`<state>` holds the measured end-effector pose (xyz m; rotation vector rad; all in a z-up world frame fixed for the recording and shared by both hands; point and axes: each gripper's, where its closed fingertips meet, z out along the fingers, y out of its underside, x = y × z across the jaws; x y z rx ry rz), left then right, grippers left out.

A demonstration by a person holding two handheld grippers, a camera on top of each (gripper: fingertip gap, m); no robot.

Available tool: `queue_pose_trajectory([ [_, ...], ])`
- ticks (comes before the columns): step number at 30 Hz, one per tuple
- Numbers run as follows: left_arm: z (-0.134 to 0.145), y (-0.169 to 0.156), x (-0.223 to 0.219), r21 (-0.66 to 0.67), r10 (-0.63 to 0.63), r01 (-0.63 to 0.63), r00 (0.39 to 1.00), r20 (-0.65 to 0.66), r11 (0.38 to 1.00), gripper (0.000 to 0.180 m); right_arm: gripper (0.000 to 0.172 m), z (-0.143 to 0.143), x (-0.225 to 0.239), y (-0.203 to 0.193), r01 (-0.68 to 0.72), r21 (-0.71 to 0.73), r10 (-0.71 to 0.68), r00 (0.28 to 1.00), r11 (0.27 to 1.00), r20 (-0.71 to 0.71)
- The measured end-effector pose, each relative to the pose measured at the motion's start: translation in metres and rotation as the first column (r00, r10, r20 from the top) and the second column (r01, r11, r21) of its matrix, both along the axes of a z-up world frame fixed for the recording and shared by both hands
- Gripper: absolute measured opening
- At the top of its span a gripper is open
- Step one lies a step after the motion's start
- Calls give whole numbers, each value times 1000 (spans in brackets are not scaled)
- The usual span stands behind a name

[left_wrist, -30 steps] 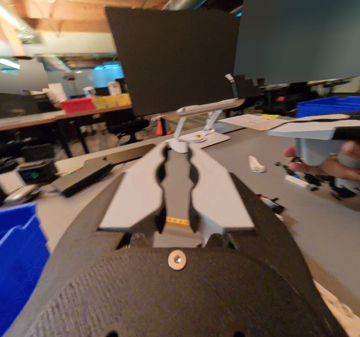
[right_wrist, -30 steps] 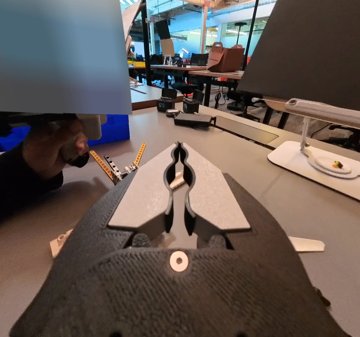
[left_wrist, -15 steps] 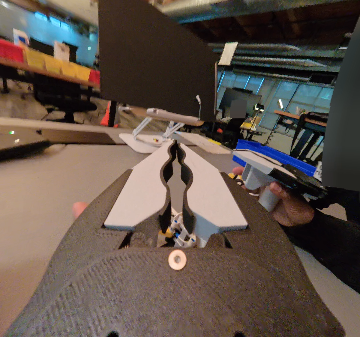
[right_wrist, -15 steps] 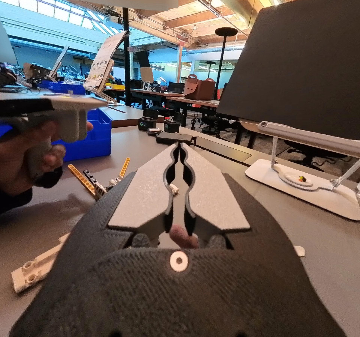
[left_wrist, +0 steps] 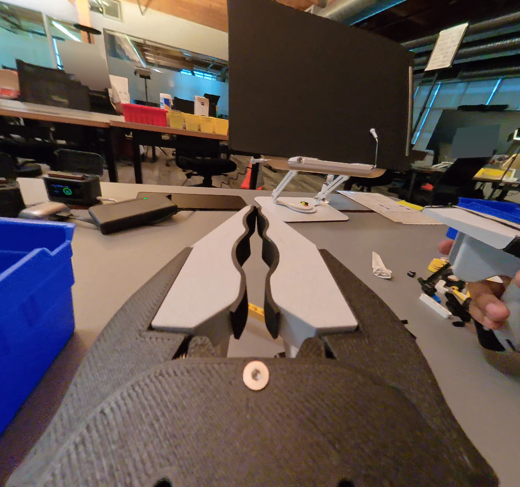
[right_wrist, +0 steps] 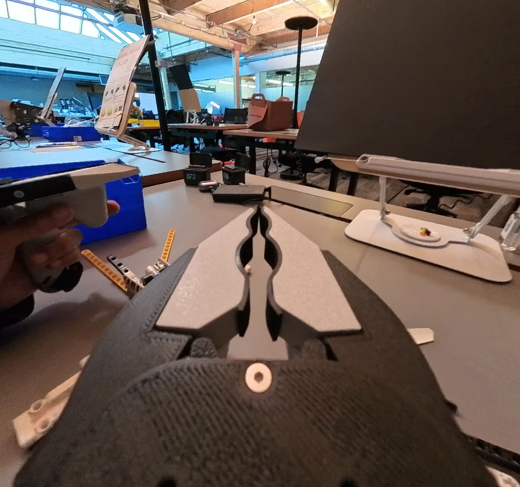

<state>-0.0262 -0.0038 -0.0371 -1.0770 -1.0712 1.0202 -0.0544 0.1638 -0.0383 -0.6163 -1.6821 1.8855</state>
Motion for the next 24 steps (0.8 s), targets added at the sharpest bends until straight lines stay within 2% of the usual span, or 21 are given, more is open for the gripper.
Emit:
queue_pose_trajectory([
  [4, -3, 13, 0, -19, -80, 80, 997, 11, 997, 0, 0, 2, 2, 1, 23, 45, -19, 996, 999, -84],
  [6, -4, 22, 2, -62, -117, 117, 993, 12, 991, 0, 0, -5, 4, -3, 0, 96, 6, 998, 995, -66],
  [9, -1, 39, 9, -127, -202, 198, 979, -23, 972, 4, 0, -21, 7, -13, -83, 135, 76, 996, 987, 55],
  [11, 0, 51, 14, -138, -279, 273, 960, -29, 952, 20, 0, -43, 10, -20, -181, 186, 148, 973, 966, 180],
  [12, -1, 60, 16, -138, -336, 331, 942, -13, 933, 31, 7, -56, 18, -25, -267, 215, 211, 944, 939, 252],
  [14, -9, 81, 22, -129, -478, 486, 874, 89, 864, 53, 33, -73, 35, -32, -411, 240, 312, 878, 879, 362],
  [15, -18, 90, 24, -126, -535, 557, 827, 172, 821, 63, 32, -75, 42, -34, -452, 241, 344, 858, 859, 382],
  [17, -40, 101, 27, -159, -566, 643, 746, 350, 749, 80, 25, -72, 53, -38, -494, 239, 395, 844, 836, 362],
  [18, -49, 104, 29, -207, -559, 670, 721, 410, 712, 83, 20, -72, 56, -40, -502, 249, 408, 845, 828, 347],
  [21, -65, 103, 27, -361, -501, 696, 706, 500, 621, 83, 17, -81, 60, -43, -508, 309, 404, 848, 804, 343],
  [23, -71, 104, 24, -366, -505, 737, 663, 552, 568, 83, 18, -88, 63, -45, -522, 321, 408, 839, 791, 360],
  [24, -75, 107, 26, -337, -523, 775, 617, 588, 535, 83, 18, -89, 64, -47, -530, 319, 414, 833, 786, 367],
])
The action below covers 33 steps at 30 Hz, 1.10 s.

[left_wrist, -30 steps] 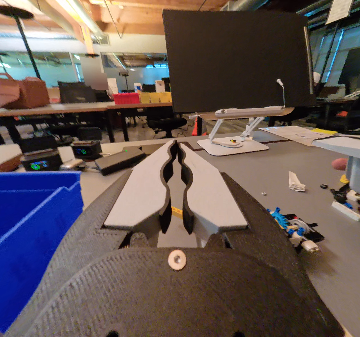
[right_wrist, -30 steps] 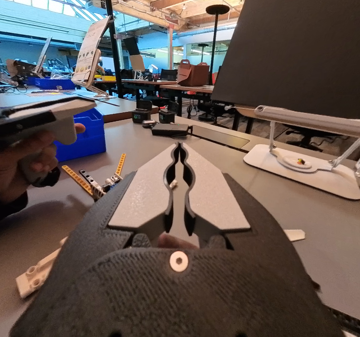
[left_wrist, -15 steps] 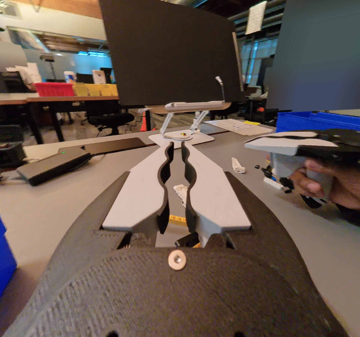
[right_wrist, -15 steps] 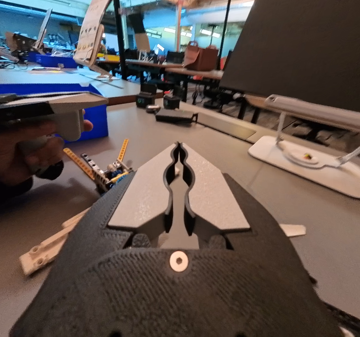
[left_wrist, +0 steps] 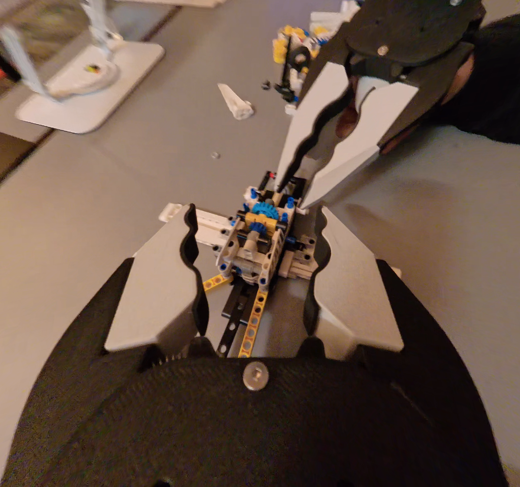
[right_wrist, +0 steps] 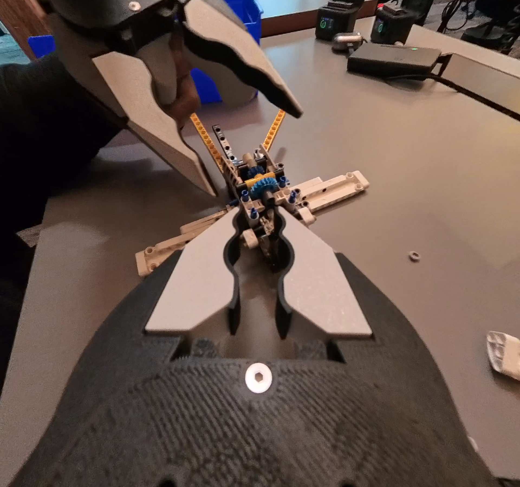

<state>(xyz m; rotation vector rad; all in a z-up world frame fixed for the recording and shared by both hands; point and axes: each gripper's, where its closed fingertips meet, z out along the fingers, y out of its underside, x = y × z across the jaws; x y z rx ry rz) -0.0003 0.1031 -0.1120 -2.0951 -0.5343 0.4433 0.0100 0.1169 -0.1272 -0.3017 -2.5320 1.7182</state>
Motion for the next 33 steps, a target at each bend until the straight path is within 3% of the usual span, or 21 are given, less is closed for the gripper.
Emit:
queue_pose_trajectory([
  [3, -14, 1, -1, -53, -44, 49, 996, 80, 997, 75, 16, 0, 1, -2, -4, -1, 4, 1000, 1000, 10],
  [12, -33, 2, -1, -173, -72, 82, 995, 64, 982, 50, 9, -6, 2, -4, -18, 20, 17, 999, 1000, 43],
  [21, -38, -3, -4, -239, -25, 38, 998, 56, 970, 51, 1, -5, -3, -6, 9, 19, -10, 999, 1000, 42],
  [33, -32, -4, -1, -257, -5, 15, 999, 38, 966, 48, 1, 12, -6, -8, 37, -115, -21, 990, 993, 136],
])
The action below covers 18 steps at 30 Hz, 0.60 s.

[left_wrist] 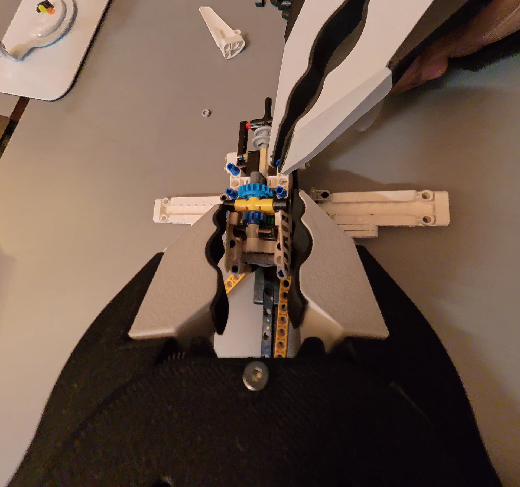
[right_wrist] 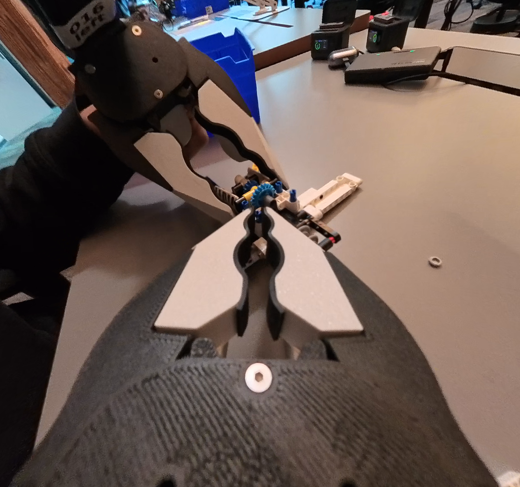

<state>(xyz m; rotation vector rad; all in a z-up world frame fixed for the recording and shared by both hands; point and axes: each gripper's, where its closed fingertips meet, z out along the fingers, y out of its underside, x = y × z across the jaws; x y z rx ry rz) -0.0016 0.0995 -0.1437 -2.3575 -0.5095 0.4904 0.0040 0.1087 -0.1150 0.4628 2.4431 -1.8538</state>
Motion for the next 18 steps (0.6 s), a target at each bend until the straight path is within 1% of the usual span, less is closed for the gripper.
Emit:
queue_pose_trajectory([
  [4, 0, 0, -1, -12, 12, -12, 1000, -5, 1000, 48, 0, 3, -1, 0, 10, -20, -10, 1000, 1000, 13],
  [7, -2, 3, 2, -27, 5, -5, 1000, 6, 1000, 47, 0, 10, -1, 1, 21, -59, -22, 1000, 998, -13],
  [8, -10, 2, 3, -98, 0, -1, 1000, -12, 995, 47, 0, 29, -3, 5, 40, -169, -45, 999, 985, -29],
  [9, -9, 3, 3, -123, -1, -4, 999, -36, 992, 48, 0, 72, -12, 19, 97, -368, -115, 993, 925, -28],
  [10, -9, 2, 4, -127, 3, -7, 999, -32, 992, 48, 0, 92, -24, 33, 143, -411, -177, 983, 901, -46],
  [11, -9, 1, 4, -118, 11, -12, 1000, -13, 993, 48, 0, 96, -34, 43, 187, -371, -244, 963, 909, -112],
  [12, -9, 1, 3, -103, 22, -21, 1000, 6, 994, 48, 0, 97, -39, 53, 228, -362, -300, 941, 904, -156],
  [13, -9, 1, 3, -99, 22, -21, 1000, 10, 995, 48, 0, 96, -35, 58, 228, -368, -306, 937, 901, -169],
  [16, -9, 2, 3, -94, 23, -22, 1000, 9, 995, 48, 0, 64, -20, 49, 146, -267, -198, 964, 953, -180],
  [17, -9, 2, 3, -87, 25, -24, 1000, 12, 996, 48, 0, 49, -17, 43, 119, -212, -155, 975, 970, -161],
  [18, -9, 2, 3, -85, 26, -25, 1000, 13, 996, 48, 4, 33, -14, 35, 90, -141, -108, 986, 986, -126],
])
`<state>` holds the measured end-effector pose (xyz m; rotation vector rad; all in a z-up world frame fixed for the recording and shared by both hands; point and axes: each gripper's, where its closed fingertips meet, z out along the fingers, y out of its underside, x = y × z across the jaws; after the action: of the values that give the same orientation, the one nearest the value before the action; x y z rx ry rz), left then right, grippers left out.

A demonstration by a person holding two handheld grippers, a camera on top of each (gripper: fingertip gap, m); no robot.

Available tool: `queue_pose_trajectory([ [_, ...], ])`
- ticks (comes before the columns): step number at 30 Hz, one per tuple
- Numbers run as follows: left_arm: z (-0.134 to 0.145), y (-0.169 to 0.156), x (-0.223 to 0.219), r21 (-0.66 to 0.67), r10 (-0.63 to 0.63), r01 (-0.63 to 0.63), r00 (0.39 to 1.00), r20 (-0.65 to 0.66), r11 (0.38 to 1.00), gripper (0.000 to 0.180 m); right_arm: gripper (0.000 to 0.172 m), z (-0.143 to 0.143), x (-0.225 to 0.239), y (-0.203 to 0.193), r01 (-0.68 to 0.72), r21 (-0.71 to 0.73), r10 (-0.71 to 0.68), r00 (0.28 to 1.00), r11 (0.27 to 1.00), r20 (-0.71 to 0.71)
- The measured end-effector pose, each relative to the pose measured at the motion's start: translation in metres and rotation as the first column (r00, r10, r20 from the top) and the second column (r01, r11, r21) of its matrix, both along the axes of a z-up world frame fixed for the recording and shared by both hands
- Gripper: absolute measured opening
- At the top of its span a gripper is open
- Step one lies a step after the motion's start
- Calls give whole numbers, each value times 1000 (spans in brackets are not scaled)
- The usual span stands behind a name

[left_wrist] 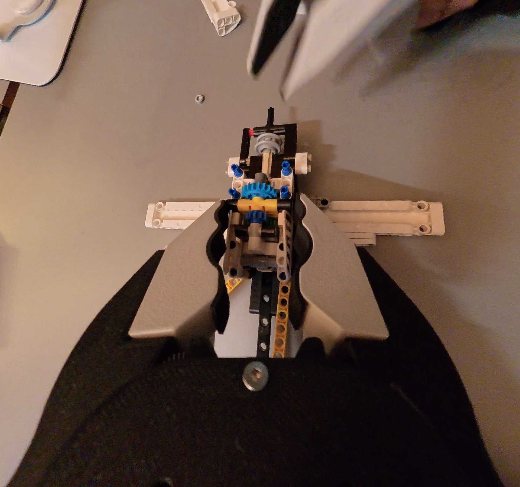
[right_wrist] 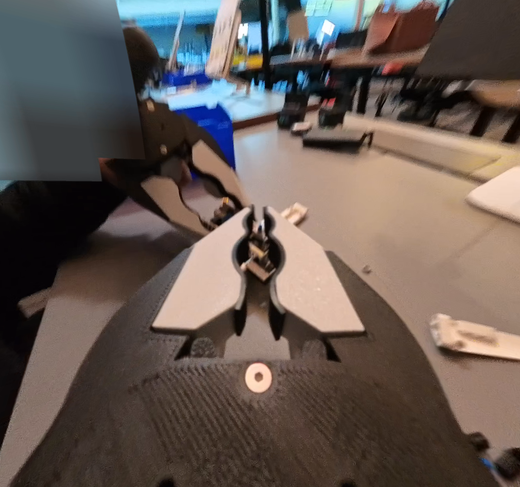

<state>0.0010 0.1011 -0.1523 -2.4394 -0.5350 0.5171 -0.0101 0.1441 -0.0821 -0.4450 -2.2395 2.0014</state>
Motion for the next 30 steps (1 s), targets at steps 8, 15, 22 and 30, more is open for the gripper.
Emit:
queue_pose_trajectory([
  [8, 1, 0, 0, 14, 0, 0, 1000, -5, 1000, 47, 12, -50, 16, -28, -132, 214, 88, 975, 968, 205],
  [15, 0, 1, 1, 18, -11, 11, 1000, 0, 1000, 48, 1, -51, 18, -33, -131, 246, 93, 983, 960, 161],
  [22, 0, -1, -1, -43, 5, -6, 1000, -26, 999, 48, 0, -46, 12, -35, -127, 170, 83, 966, 977, 244],
  [30, 0, 2, 0, 7, -6, 6, 1000, -13, 1000, 48, 2, 20, -25, 0, 48, -82, -33, 983, 995, 181],
])
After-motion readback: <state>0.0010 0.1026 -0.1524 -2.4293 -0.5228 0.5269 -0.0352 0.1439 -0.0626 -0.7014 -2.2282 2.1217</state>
